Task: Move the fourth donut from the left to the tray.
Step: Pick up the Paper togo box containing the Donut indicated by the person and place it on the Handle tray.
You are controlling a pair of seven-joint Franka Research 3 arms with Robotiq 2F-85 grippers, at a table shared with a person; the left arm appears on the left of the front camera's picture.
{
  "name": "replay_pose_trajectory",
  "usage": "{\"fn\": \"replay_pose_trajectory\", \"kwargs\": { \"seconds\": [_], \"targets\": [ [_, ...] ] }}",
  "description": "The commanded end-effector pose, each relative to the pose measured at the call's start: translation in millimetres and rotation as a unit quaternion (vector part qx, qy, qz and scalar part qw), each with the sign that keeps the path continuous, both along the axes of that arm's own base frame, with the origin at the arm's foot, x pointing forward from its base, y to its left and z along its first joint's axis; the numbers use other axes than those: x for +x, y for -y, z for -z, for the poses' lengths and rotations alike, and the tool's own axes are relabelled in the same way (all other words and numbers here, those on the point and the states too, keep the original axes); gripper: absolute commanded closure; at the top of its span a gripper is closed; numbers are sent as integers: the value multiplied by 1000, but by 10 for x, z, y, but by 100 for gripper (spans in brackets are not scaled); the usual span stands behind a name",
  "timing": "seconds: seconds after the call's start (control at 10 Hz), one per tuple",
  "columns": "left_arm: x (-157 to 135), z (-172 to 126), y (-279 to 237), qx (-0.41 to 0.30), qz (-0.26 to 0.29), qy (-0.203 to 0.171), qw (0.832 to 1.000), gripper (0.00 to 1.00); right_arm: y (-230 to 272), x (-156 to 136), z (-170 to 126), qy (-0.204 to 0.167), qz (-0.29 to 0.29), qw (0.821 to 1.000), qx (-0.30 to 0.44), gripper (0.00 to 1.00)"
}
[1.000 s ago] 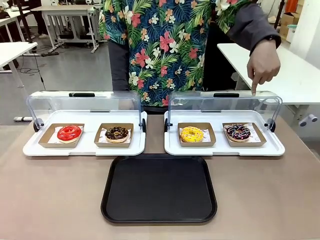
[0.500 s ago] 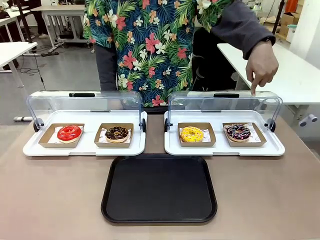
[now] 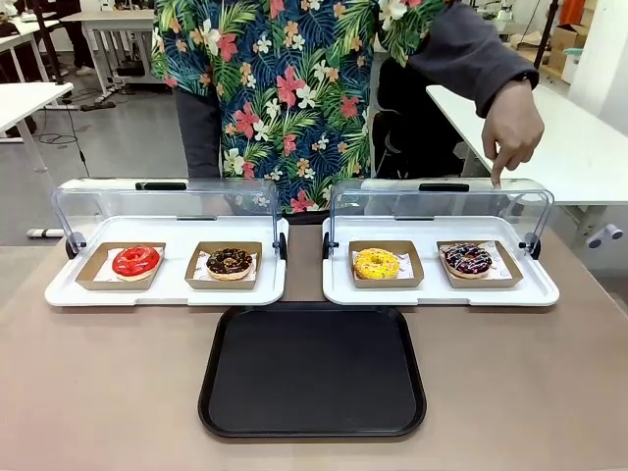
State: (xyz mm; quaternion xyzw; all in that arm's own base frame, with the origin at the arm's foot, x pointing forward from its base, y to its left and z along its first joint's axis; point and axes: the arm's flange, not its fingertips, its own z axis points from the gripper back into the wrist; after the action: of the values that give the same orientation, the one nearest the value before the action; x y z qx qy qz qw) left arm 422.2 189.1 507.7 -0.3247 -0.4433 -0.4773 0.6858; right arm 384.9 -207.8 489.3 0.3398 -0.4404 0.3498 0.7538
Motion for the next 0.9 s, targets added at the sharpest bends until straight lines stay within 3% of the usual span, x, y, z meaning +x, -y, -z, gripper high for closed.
{"fn": "replay_pose_trajectory", "kwargs": {
  "seconds": [0.0, 0.2, 0.5, 0.8],
  "targets": [
    [8, -16, -3, -1, 3, 2, 1000, 0, -9, 7, -9, 12, -2, 1000, 6, 0],
    [8, -16, -3, -1, 3, 2, 1000, 0, 0, 0, 0, 0, 0, 1000, 0, 0],
    [8, -16, -3, -1, 3, 2, 1000, 0, -378, 235, -234, 25, -28, 992, -123, 0],
    [8, -16, -3, -1, 3, 2, 1000, 0, -811, 428, -125, 20, -83, 959, -269, 0]
  ]
}}
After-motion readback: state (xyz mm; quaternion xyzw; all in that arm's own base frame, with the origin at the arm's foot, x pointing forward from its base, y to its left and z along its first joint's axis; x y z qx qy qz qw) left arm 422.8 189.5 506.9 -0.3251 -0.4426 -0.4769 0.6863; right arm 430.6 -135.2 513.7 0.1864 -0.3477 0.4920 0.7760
